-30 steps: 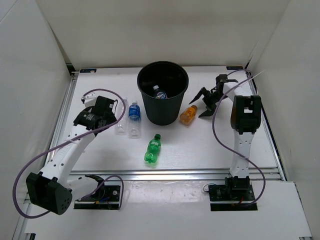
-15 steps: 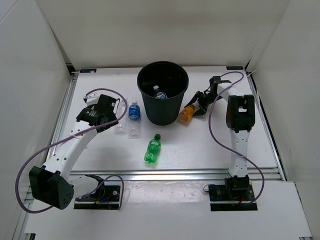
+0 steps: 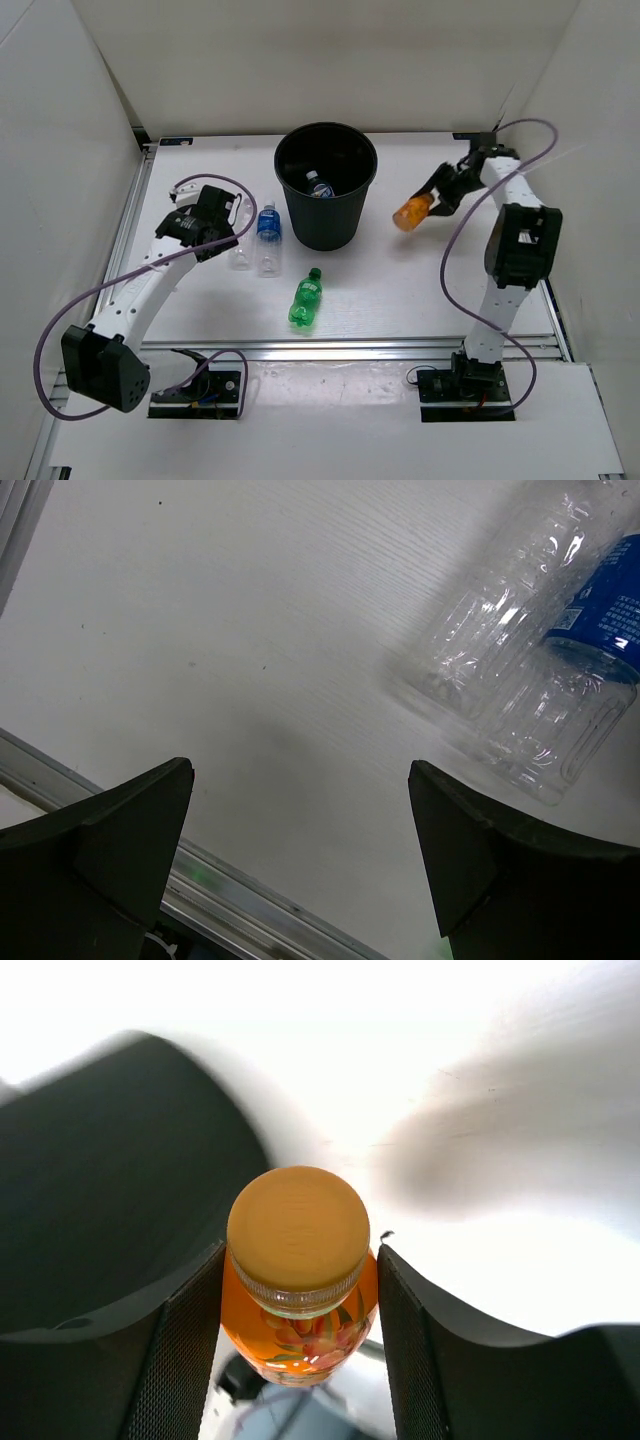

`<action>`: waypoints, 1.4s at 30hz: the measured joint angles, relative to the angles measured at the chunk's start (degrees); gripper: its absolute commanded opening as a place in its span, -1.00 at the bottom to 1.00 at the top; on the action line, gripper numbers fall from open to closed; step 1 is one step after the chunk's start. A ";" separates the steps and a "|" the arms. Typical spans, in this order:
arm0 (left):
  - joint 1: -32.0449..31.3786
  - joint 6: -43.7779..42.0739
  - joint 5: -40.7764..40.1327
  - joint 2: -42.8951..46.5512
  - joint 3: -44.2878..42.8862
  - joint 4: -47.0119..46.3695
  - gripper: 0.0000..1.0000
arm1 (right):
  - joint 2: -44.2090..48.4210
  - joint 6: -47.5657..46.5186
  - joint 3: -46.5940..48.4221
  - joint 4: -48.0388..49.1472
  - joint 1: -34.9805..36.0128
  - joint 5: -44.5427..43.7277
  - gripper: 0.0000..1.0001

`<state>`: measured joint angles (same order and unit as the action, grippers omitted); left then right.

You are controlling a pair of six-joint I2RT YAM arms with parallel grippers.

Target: Put the plastic bottles in the bin

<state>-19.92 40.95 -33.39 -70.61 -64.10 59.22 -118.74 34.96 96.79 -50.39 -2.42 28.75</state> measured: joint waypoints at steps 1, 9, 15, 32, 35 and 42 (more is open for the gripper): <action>0.00 -0.09 0.00 -0.31 -0.20 0.02 1.00 | 1.97 0.20 1.36 -0.48 -1.11 -0.42 -0.81; 0.00 -0.90 0.20 -1.16 -0.70 -0.61 1.00 | 7.56 5.18 29.53 0.68 -0.61 2.29 -0.83; 0.00 -0.94 1.05 -1.42 -1.05 -0.76 1.00 | 7.61 9.75 40.19 8.90 8.11 6.84 -0.74; 4.68 -2.97 12.81 -4.68 -3.96 -10.51 1.00 | 10.75 3.19 27.58 3.87 18.73 3.52 1.00; 5.25 -5.88 15.43 -9.66 -5.40 -13.14 1.00 | 14.32 1.88 24.70 3.54 17.94 3.30 1.00; 5.57 -10.29 21.42 -20.48 -5.81 -19.76 1.00 | 17.66 0.59 22.21 3.41 16.26 4.07 1.00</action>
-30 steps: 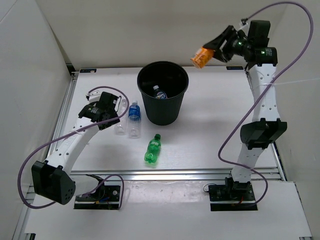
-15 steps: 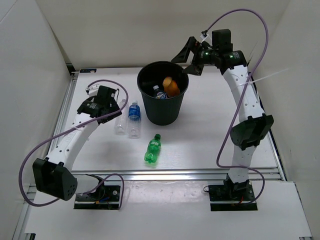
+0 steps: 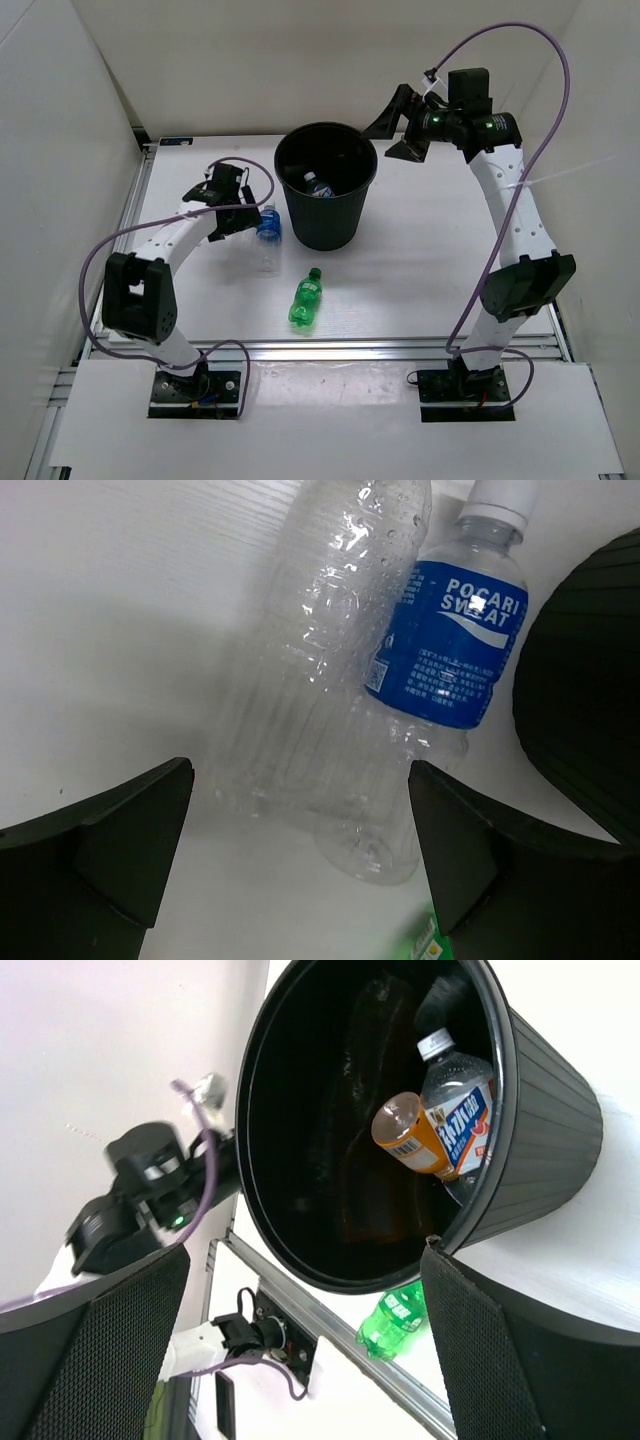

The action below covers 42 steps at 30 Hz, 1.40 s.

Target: Put the plastic bottles in the bin

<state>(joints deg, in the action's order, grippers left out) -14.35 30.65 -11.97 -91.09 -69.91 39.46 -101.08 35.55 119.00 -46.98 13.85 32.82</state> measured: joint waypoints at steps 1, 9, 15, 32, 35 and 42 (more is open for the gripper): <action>0.00 -0.20 0.31 -0.98 -0.02 -0.68 1.00 | 0.04 -0.02 -0.31 -0.02 -0.26 0.33 1.00; 0.46 -0.44 0.57 -9.55 -4.22 -1.81 1.00 | 0.79 -0.15 -3.52 -0.11 -3.13 2.58 1.00; 0.96 0.39 0.50 -13.66 -6.25 -2.60 1.00 | 0.94 -0.15 -3.85 -0.20 -4.66 3.30 1.00; 3.39 5.66 1.31 -14.60 -5.03 -3.56 -0.08 | 1.01 -0.15 -4.74 -0.11 -4.79 4.07 1.00; 3.45 5.88 0.74 -14.34 -5.05 -3.34 -0.11 | 1.01 -0.13 -5.55 -0.11 -4.83 4.33 1.00; 4.13 6.99 -3.34 -11.89 -13.77 2.49 -0.19 | 1.11 -0.13 -6.78 0.00 -4.83 4.74 1.00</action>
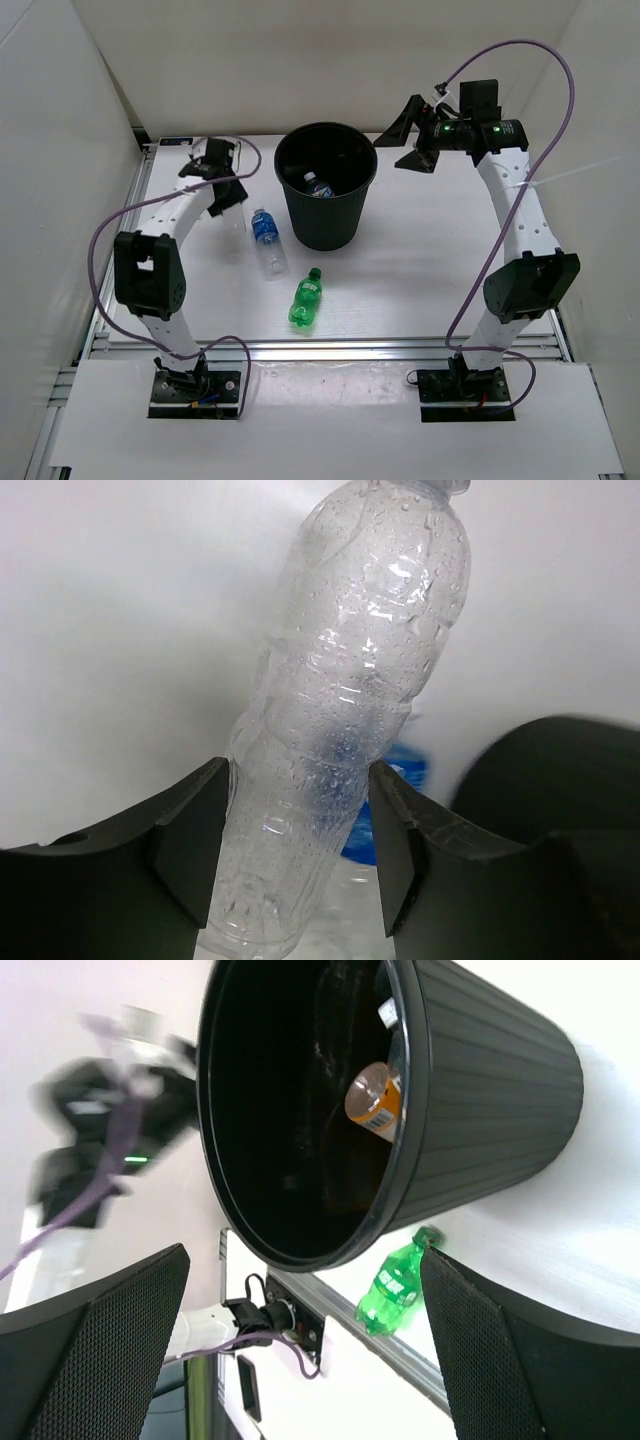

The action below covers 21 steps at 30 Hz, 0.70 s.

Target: Put the plastic bottles in the bin

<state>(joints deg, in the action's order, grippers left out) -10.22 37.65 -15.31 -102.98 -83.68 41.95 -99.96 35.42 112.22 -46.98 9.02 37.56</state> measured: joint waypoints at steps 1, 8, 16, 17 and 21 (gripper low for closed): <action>0.02 0.13 -0.63 0.85 -2.73 0.33 -0.19 | 0.22 0.00 -0.46 -0.04 0.00 0.02 1.00; -1.68 1.64 -1.49 6.36 -24.87 -0.50 -0.19 | 0.52 0.02 -2.47 -0.11 0.00 0.11 1.00; -14.45 1.09 2.51 0.55 -46.07 -3.41 -0.11 | 0.74 0.15 -2.49 -0.09 0.00 0.00 1.00; -15.74 0.94 2.97 -0.81 -46.90 -3.61 -0.08 | 0.76 0.15 -2.49 -0.09 0.00 -0.07 1.00; -18.99 0.39 4.68 -6.23 -46.95 -2.69 0.17 | 1.09 0.13 -2.49 -0.09 -0.11 -0.13 1.00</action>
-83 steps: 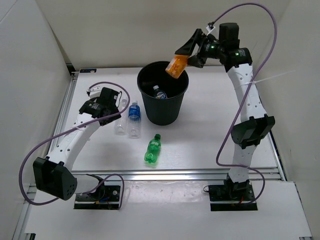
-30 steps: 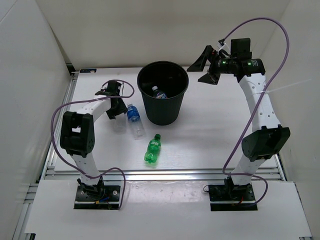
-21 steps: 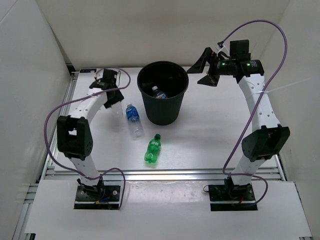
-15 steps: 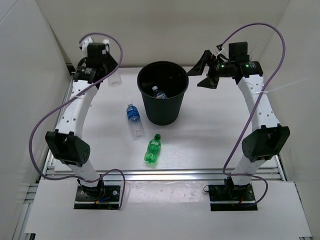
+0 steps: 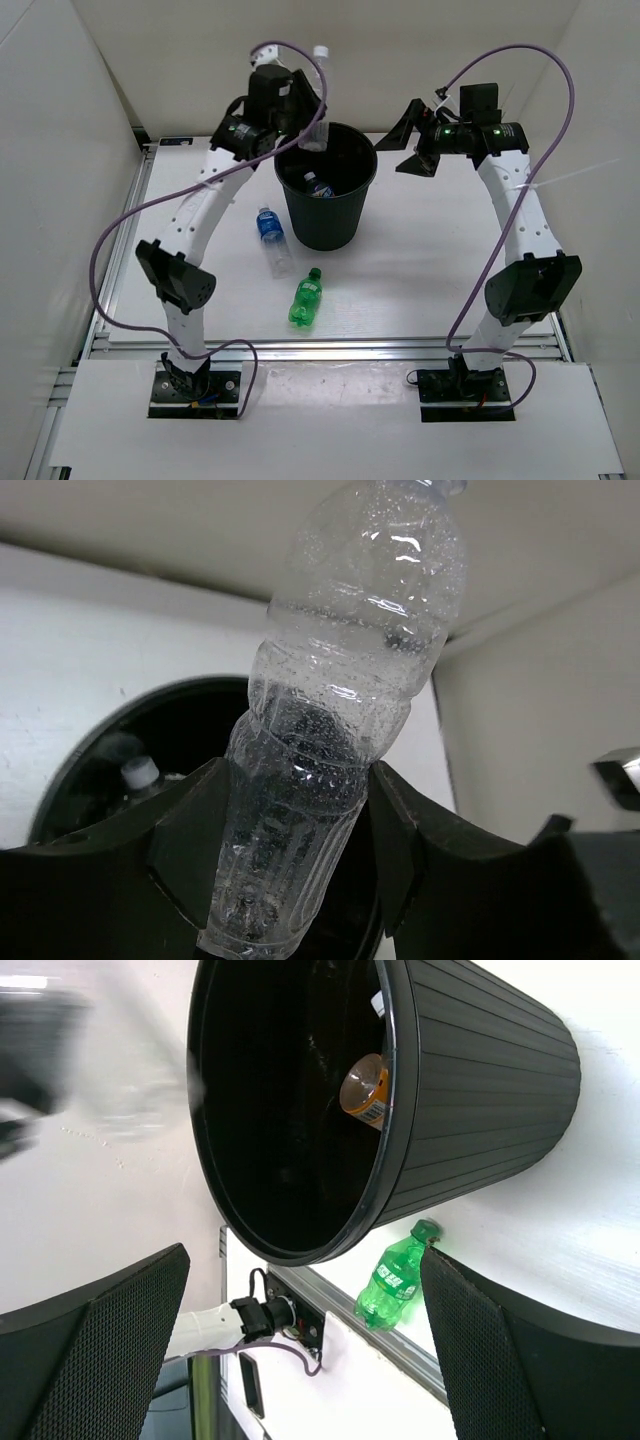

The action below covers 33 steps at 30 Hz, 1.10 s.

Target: Put the plastic bottles in the bin

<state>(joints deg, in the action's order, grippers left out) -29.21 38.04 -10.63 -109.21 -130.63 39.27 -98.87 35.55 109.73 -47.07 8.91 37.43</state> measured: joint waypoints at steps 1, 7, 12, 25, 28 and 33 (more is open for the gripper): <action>-0.46 -0.33 0.66 -1.31 0.28 0.33 0.55 | 0.17 0.00 0.00 0.00 -0.13 -0.02 1.00; -1.11 -3.32 1.55 -2.34 6.67 2.10 1.00 | 2.38 -0.02 -0.94 -0.11 -1.31 -0.52 1.00; -0.31 -4.50 -8.44 8.26 17.11 1.66 1.00 | 4.04 -0.15 -1.84 0.04 -1.95 -0.85 1.00; 16.85 3.65 -0.96 25.11 54.82 -0.79 1.00 | 2.69 0.04 -1.95 0.00 -2.05 -0.55 1.00; 17.27 3.06 5.05 17.90 59.67 -1.68 1.00 | 1.84 0.04 -1.95 0.00 -2.05 -0.11 1.00; 18.73 2.86 11.13 15.15 65.26 -2.43 1.00 | 1.51 0.04 -1.95 0.00 -2.05 0.17 1.00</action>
<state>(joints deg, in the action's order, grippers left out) -10.48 40.91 0.49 -94.06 -65.36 36.84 -97.36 35.59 107.79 -47.07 6.85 37.60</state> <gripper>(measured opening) 0.998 0.998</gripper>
